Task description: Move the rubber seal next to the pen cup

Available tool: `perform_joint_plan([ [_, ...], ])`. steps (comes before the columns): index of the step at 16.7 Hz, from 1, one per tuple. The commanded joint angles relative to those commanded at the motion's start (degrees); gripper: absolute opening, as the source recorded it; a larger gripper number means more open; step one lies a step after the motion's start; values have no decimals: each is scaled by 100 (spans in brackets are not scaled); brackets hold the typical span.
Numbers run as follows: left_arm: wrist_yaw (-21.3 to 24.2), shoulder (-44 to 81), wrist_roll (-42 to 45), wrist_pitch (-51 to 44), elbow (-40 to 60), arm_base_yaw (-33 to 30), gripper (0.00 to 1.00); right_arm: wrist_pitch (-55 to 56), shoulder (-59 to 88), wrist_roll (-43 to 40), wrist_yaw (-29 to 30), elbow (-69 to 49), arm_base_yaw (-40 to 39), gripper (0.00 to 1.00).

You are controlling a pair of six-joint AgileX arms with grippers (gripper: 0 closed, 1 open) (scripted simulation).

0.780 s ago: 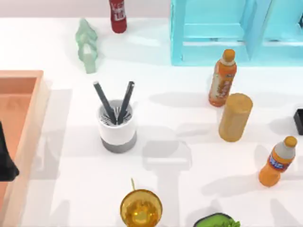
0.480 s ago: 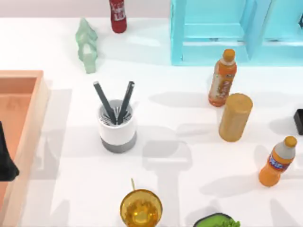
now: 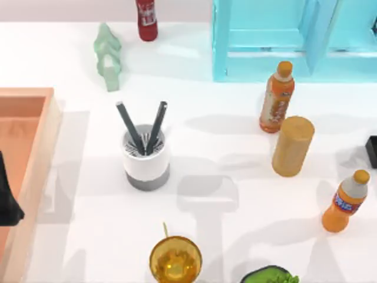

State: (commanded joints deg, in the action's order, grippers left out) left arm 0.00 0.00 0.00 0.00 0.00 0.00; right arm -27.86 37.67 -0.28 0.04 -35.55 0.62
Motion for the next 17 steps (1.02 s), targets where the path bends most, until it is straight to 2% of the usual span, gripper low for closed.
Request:
perform_joint_plan([
  [10, 0, 0, 0, 0, 0, 0, 100, -3730, 5869, -37, 5, -5110, 83, 100],
  [14, 0, 0, 0, 0, 0, 0, 100, -4700, 7270, -46, 7, -6394, 104, 100],
  [17, 0, 0, 0, 0, 0, 0, 100, -5055, 7751, -50, 7, -6840, 112, 100],
])
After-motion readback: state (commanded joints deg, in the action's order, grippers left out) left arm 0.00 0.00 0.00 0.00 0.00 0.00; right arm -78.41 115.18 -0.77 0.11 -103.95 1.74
